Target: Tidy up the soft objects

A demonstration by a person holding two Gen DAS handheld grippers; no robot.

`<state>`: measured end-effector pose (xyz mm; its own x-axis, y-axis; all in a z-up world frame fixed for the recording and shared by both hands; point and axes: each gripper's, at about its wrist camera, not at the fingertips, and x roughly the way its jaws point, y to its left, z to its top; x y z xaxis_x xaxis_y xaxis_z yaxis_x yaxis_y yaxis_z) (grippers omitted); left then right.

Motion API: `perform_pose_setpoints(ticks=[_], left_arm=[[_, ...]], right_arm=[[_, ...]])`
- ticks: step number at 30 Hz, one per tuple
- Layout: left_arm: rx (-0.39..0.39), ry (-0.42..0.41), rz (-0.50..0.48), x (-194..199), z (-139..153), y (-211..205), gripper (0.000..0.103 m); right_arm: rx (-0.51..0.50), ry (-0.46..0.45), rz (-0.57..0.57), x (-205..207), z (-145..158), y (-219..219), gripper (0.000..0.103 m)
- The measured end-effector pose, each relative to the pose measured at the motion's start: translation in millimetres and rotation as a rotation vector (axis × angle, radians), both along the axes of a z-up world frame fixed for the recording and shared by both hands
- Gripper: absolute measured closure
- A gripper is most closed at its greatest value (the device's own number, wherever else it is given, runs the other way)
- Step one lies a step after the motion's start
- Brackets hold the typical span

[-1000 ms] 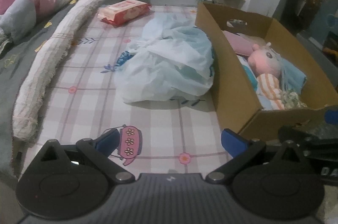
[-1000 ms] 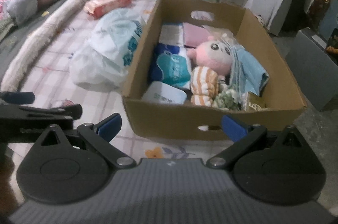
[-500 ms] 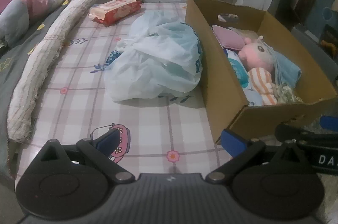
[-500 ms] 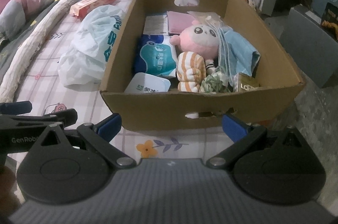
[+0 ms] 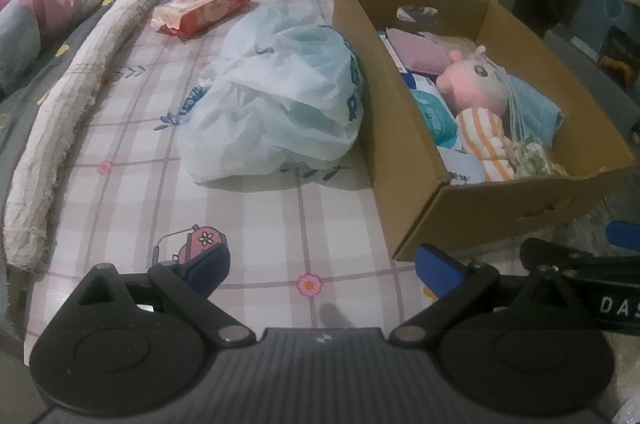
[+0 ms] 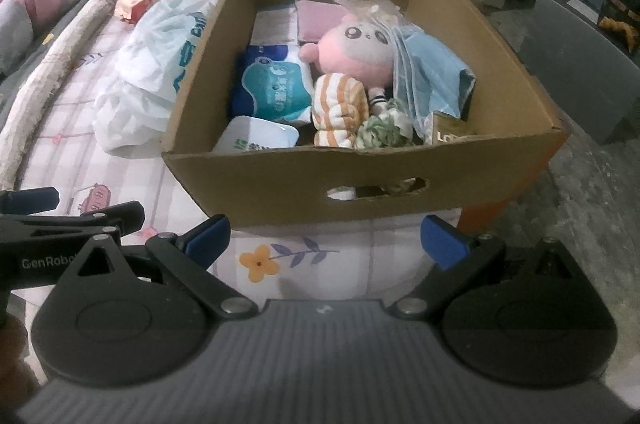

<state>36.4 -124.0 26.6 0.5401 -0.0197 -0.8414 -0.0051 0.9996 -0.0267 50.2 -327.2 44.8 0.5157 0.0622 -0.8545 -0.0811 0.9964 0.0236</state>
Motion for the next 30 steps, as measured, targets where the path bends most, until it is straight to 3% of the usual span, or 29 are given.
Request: perform_pose_setpoints(ticks=[30], left_arm=[[-0.007, 0.017, -0.01, 6.1, -1.6, -5.1, 0.004]], right_arm=[[-0.005, 0.026, -0.014, 6.2, -0.9, -5.0, 0.001]])
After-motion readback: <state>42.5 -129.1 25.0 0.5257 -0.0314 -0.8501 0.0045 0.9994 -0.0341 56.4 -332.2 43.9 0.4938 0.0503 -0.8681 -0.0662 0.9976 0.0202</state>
